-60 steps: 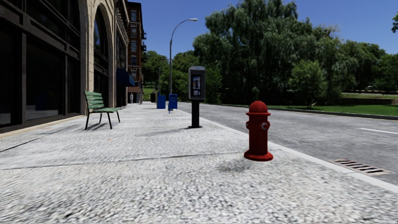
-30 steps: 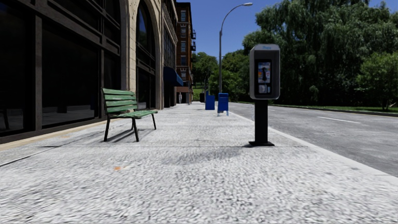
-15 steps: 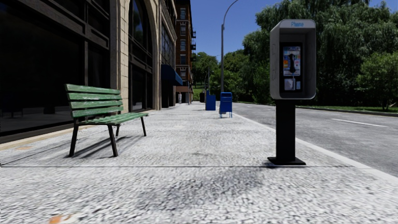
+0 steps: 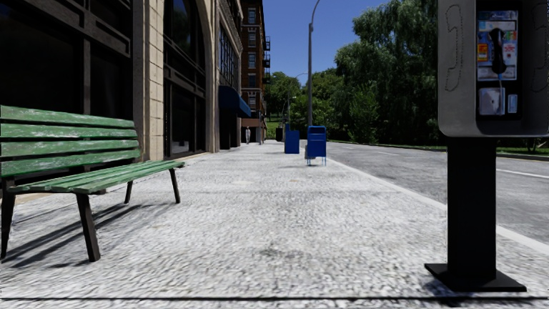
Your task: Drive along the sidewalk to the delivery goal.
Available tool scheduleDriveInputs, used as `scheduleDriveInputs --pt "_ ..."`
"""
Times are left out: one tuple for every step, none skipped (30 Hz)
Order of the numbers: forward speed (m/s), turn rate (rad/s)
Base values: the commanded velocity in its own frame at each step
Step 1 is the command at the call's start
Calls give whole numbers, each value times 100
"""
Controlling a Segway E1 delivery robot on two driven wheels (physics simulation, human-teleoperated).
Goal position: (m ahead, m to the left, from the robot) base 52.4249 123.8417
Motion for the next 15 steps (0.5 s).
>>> scheduleDriveInputs --pt "200 0" --pt "200 0" --pt "200 0" --pt "200 0" --pt "200 0" --pt "200 0" --pt "200 0" --pt "200 0" --pt "200 0" --pt "200 0" --pt "200 0" --pt "200 0" --pt "200 0" --pt "200 0" --pt "200 0"
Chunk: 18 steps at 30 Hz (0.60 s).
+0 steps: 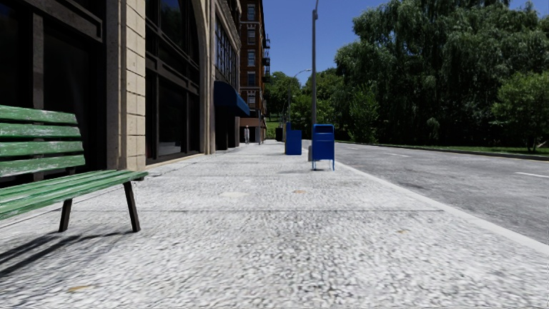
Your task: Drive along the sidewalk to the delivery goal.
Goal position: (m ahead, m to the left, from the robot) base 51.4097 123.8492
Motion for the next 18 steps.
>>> scheduleDriveInputs --pt "200 0" --pt "200 0" --pt "200 0" --pt "200 0" --pt "200 0" --pt "200 0" --pt "200 0" --pt "200 0" --pt "200 10" --pt "200 10" --pt "200 17" --pt "200 20" --pt "200 21" --pt "200 21" --pt "200 21" --pt "200 21" --pt "200 18" --pt "200 18"
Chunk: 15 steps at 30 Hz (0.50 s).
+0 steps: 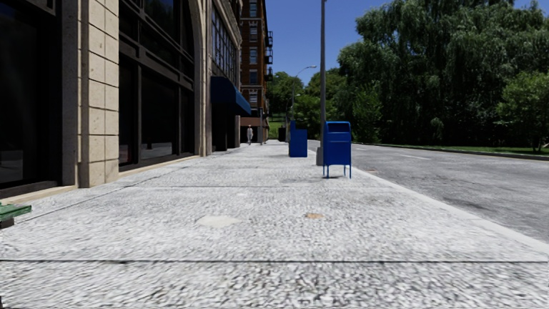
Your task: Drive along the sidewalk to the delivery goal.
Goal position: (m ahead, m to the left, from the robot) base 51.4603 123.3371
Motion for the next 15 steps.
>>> scheduleDriveInputs --pt "200 9" --pt "200 0" --pt "200 0" --pt "200 0" --pt "200 0" --pt "200 0" --pt "200 0" --pt "200 0" --pt "200 0" --pt "200 5" --pt "200 5" --pt "200 22" --pt "200 23" --pt "200 23" --pt "200 23"
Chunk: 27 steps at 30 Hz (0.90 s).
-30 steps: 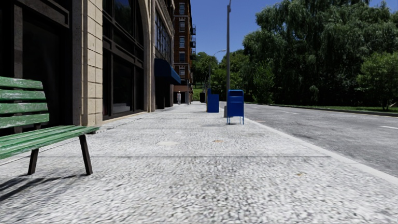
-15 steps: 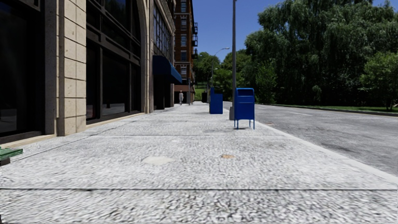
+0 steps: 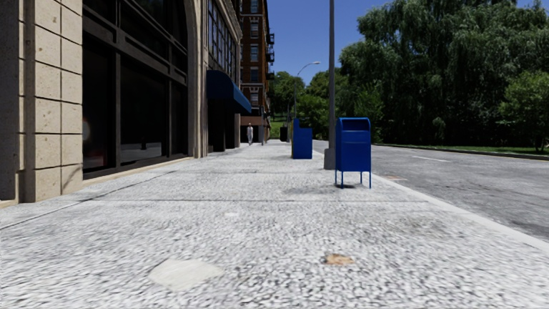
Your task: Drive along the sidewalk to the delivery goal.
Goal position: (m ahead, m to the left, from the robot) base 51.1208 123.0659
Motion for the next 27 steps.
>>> scheduleDriveInputs --pt "200 23" --pt "200 23" --pt "200 23" --pt "200 23" --pt "200 23" --pt "200 23" --pt "200 23" --pt "200 23" --pt "200 23" --pt "200 23" --pt "200 23" --pt "200 23" --pt "200 23" --pt "200 23" --pt "200 23" --pt "200 23" --pt "200 23" --pt "200 23" --pt "200 26" --pt "200 31" --pt "200 31" --pt "200 35" --pt "200 37" --pt "200 37" --pt "200 37" --pt "200 38" --pt "200 38"
